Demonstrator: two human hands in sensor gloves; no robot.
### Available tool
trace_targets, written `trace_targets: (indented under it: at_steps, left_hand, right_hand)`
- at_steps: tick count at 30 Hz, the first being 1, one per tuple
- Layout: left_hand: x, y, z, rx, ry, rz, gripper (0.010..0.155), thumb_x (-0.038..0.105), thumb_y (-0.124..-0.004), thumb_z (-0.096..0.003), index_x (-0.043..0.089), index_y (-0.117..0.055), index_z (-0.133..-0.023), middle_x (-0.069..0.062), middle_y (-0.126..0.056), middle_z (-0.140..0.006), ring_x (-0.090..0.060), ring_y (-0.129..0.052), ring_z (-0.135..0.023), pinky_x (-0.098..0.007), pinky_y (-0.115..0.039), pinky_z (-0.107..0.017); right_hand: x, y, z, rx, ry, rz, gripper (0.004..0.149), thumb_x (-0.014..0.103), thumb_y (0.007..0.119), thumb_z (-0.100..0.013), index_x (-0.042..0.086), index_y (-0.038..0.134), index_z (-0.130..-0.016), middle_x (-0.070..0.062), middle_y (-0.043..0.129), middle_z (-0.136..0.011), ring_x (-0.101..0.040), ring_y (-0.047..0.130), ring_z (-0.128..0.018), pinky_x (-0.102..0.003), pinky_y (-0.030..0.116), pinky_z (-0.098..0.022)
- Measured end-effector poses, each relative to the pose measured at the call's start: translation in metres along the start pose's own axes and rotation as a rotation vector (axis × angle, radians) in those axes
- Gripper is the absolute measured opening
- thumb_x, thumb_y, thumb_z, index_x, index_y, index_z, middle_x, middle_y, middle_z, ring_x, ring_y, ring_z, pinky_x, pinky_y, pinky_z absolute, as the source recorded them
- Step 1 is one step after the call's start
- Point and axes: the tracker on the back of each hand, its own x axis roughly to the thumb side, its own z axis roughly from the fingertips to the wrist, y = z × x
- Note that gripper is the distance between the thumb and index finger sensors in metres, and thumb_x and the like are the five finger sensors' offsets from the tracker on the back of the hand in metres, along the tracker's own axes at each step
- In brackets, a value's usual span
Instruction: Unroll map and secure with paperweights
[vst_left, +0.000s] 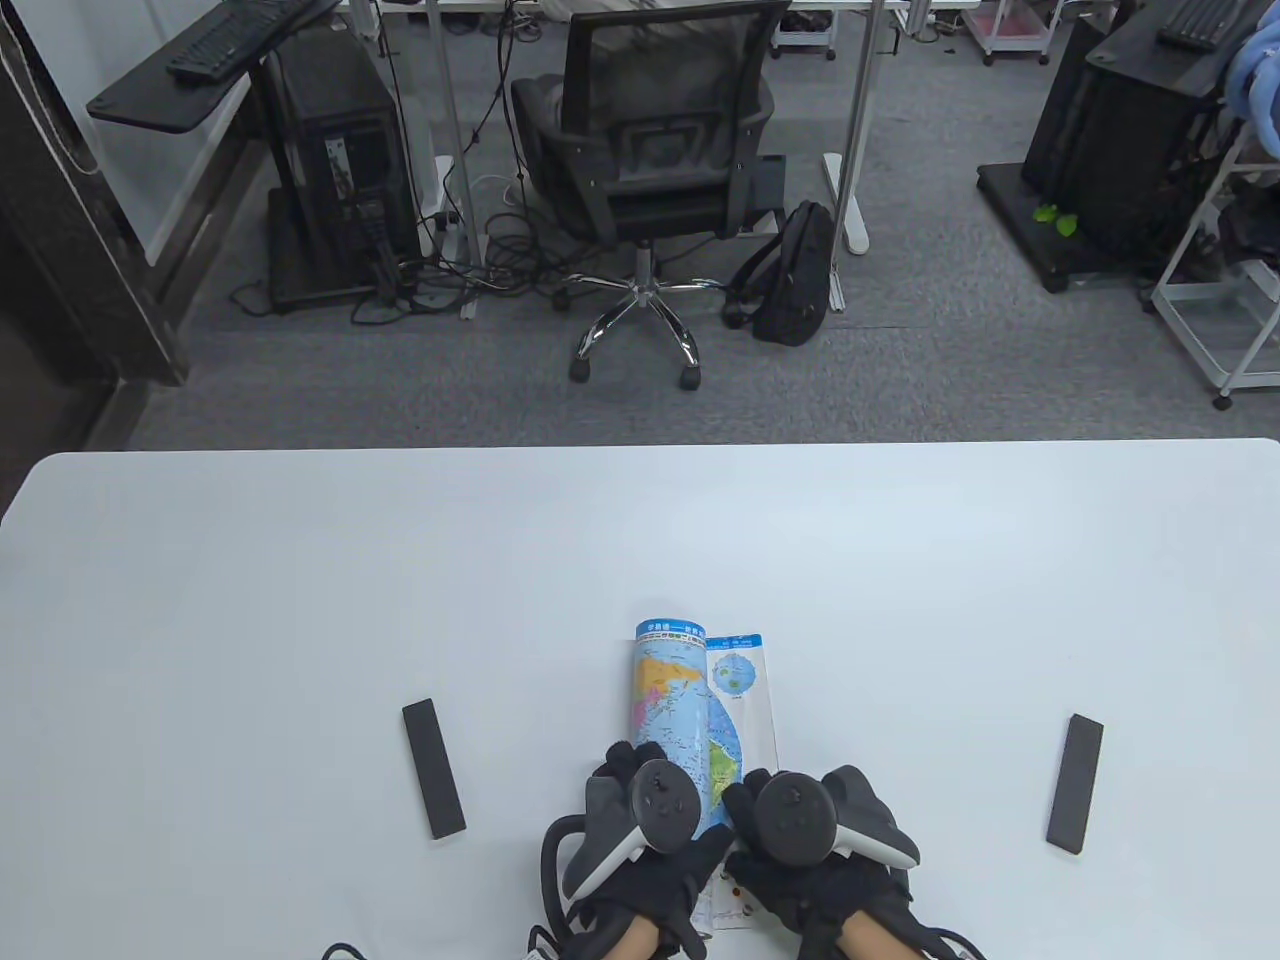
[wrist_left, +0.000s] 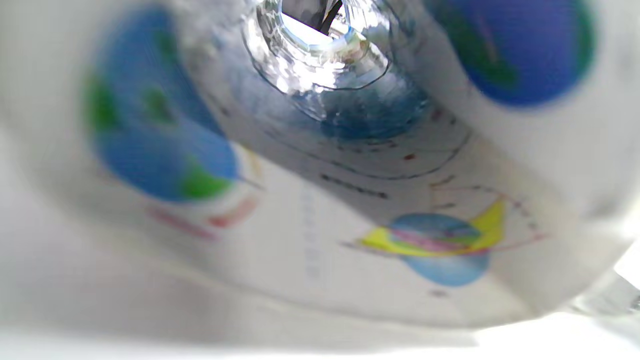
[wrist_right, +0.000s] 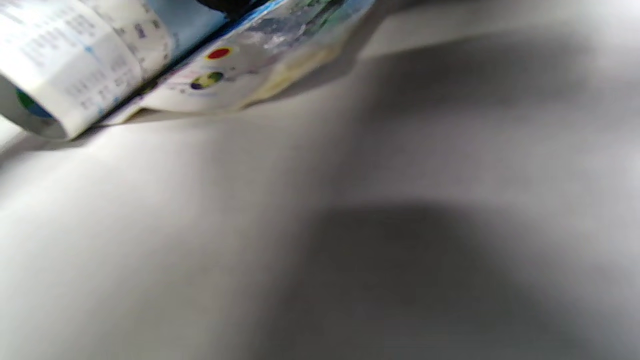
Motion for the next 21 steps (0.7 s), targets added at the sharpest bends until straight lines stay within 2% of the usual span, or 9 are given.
trace_targets:
  at_steps: [3, 5, 6, 8, 10, 13, 16, 21]
  left_hand:
    - [0.006, 0.002, 0.001, 0.013, -0.105, -0.093, 0.09, 0.05, -0.068, -0.0562, 0.012, -0.002, -0.104, -0.025, 0.008, -0.104, -0.056, -0.003, -0.093, -0.067, -0.03, -0.069]
    - [0.013, 0.004, 0.001, -0.001, -0.191, -0.162, 0.08, 0.041, -0.067, -0.0568, 0.022, -0.008, -0.106, -0.013, 0.007, -0.108, -0.047, 0.006, -0.094, -0.066, -0.016, -0.067]
    - [0.017, 0.006, 0.002, -0.001, -0.265, -0.217, 0.072, 0.036, -0.067, -0.0565, 0.025, -0.019, -0.109, -0.01, -0.004, -0.113, -0.043, 0.002, -0.097, -0.065, -0.013, -0.066]
    - [0.023, 0.007, 0.002, 0.013, -0.35, -0.307, 0.058, 0.028, -0.067, -0.055, 0.027, -0.047, -0.109, -0.007, -0.039, -0.117, -0.037, -0.018, -0.104, -0.06, -0.016, -0.067]
    - [0.025, 0.008, 0.004, 0.015, -0.339, -0.36, 0.052, 0.027, -0.066, -0.0548, 0.028, -0.056, -0.106, -0.004, -0.053, -0.115, -0.035, -0.025, -0.106, -0.06, -0.015, -0.067]
    - [0.023, 0.012, 0.005, 0.034, -0.321, -0.374, 0.05, 0.031, -0.065, -0.0554, 0.026, -0.06, -0.105, -0.006, -0.057, -0.114, -0.036, -0.03, -0.107, -0.06, -0.014, -0.067]
    - [0.016, 0.021, 0.008, 0.07, -0.291, -0.389, 0.054, 0.042, -0.065, -0.0559, 0.025, -0.056, -0.107, -0.008, -0.053, -0.115, -0.039, -0.033, -0.107, -0.062, -0.018, -0.069]
    - [0.002, 0.032, 0.014, 0.077, -0.21, -0.344, 0.063, 0.048, -0.063, -0.0562, 0.023, -0.045, -0.111, -0.011, -0.039, -0.117, -0.044, -0.035, -0.105, -0.063, -0.03, -0.071]
  right_hand:
    - [0.0, -0.001, 0.0, 0.011, 0.005, 0.003, 0.062, 0.028, 0.063, -0.059, 0.0, 0.031, -0.104, -0.033, 0.022, -0.103, -0.058, 0.018, -0.089, -0.07, 0.02, -0.055]
    - [0.0, 0.0, 0.0, 0.014, 0.007, 0.003, 0.062, 0.028, 0.063, -0.059, 0.0, 0.031, -0.104, -0.033, 0.022, -0.103, -0.058, 0.018, -0.088, -0.07, 0.02, -0.055]
    - [0.0, 0.0, -0.001, 0.015, 0.008, 0.003, 0.062, 0.027, 0.063, -0.059, 0.0, 0.031, -0.104, -0.033, 0.022, -0.103, -0.058, 0.018, -0.088, -0.07, 0.019, -0.055]
    - [0.0, 0.0, 0.0, 0.017, 0.01, 0.004, 0.062, 0.028, 0.063, -0.059, 0.0, 0.031, -0.104, -0.033, 0.022, -0.103, -0.058, 0.018, -0.088, -0.07, 0.019, -0.055]
    - [0.0, 0.0, 0.0, 0.019, 0.013, 0.005, 0.061, 0.027, 0.063, -0.059, 0.001, 0.032, -0.104, -0.033, 0.021, -0.103, -0.057, 0.018, -0.088, -0.07, 0.019, -0.055]
    - [0.0, -0.001, 0.0, 0.023, 0.02, 0.005, 0.061, 0.027, 0.062, -0.059, 0.0, 0.031, -0.104, -0.033, 0.021, -0.103, -0.057, 0.018, -0.088, -0.07, 0.019, -0.055]
    - [-0.002, -0.002, 0.001, 0.03, 0.034, 0.001, 0.061, 0.028, 0.062, -0.059, 0.0, 0.031, -0.104, -0.033, 0.021, -0.103, -0.058, 0.018, -0.088, -0.07, 0.019, -0.055]
    - [-0.009, -0.007, 0.004, 0.042, 0.086, 0.0, 0.062, 0.028, 0.062, -0.059, 0.0, 0.031, -0.104, -0.033, 0.02, -0.103, -0.058, 0.017, -0.088, -0.07, 0.019, -0.055]
